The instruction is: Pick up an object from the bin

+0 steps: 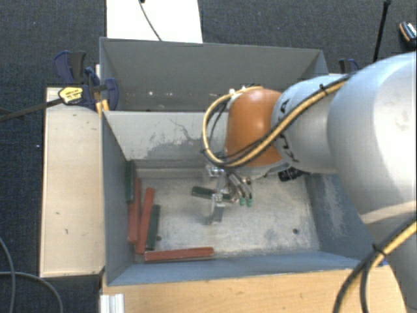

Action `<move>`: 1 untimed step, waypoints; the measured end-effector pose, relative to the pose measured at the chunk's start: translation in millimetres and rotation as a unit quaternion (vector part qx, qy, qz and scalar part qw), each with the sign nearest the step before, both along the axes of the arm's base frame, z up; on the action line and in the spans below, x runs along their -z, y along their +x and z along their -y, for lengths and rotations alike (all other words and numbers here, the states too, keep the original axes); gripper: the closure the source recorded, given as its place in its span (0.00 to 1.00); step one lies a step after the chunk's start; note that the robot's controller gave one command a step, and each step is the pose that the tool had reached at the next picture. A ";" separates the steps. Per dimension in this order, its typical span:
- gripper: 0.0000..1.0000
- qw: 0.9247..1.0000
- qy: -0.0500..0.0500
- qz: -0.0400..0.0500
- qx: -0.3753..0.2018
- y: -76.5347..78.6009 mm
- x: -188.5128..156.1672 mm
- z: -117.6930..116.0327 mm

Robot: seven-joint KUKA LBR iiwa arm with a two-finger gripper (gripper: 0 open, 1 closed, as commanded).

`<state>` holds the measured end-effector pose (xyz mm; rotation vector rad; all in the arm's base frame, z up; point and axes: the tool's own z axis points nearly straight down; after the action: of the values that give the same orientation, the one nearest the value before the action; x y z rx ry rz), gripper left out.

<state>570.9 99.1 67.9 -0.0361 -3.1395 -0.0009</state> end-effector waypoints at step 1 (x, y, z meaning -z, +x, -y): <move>0.00 1.000 0.000 0.001 -0.002 0.6 -0.7 0.1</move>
Offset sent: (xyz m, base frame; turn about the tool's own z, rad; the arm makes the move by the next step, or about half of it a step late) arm 0.0000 0.0000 0.0000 0.0000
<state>571.5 99.0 68.6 -0.0313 -3.1419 -0.0003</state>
